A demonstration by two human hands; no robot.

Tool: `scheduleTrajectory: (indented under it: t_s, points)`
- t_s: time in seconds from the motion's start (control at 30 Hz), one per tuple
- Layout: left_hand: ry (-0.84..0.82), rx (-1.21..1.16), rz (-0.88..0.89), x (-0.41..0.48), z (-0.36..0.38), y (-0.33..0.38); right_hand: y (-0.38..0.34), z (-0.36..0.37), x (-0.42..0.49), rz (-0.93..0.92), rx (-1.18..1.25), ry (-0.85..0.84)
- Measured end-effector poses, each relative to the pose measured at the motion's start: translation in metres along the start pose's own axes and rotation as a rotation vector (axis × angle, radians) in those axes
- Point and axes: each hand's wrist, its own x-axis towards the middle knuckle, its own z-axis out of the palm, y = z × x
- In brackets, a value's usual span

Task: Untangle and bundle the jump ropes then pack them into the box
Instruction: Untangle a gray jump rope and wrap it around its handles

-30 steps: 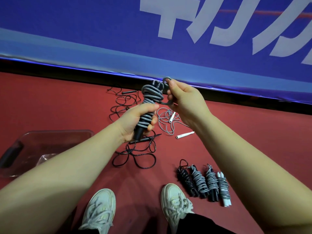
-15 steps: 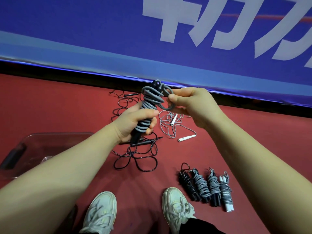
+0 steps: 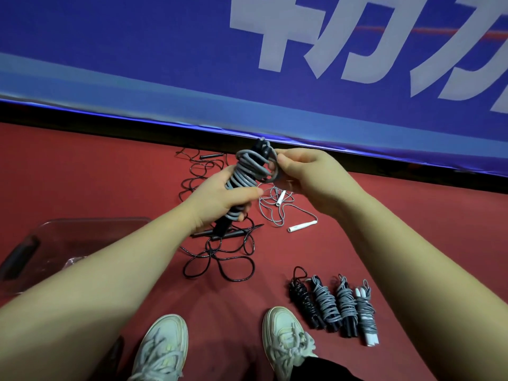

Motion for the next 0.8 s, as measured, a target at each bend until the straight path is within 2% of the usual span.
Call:
scheduleTrajectory:
  t_s: [0.07,0.13,0.23,0.3,0.53,0.7,0.8]
  points:
    - [-0.085,-0.035,-0.017,-0.003,-0.003,0.0,0.004,-0.007,0.001,0.107,0.182,-0.095]
    - [-0.178,-0.08,-0.056,-0.008,-0.007,0.0,0.007,-0.013,0.0,0.181,0.264,-0.194]
    - [-0.328,-0.102,-0.075,-0.011,-0.011,0.001,0.011,-0.016,0.001,0.174,0.312,-0.301]
    - [-0.364,-0.09,-0.076,-0.011,-0.012,0.002,0.012,-0.015,0.002,0.125,0.279,-0.323]
    - [-0.309,0.093,-0.065,-0.011,-0.017,0.008,0.017,-0.009,0.003,0.158,0.217,-0.202]
    - [-0.328,0.013,-0.091,-0.012,-0.013,0.012,0.012,-0.007,0.0,0.035,0.156,-0.11]
    - [-0.307,0.002,-0.12,-0.007,-0.014,0.01,0.017,0.0,0.001,0.081,0.246,-0.004]
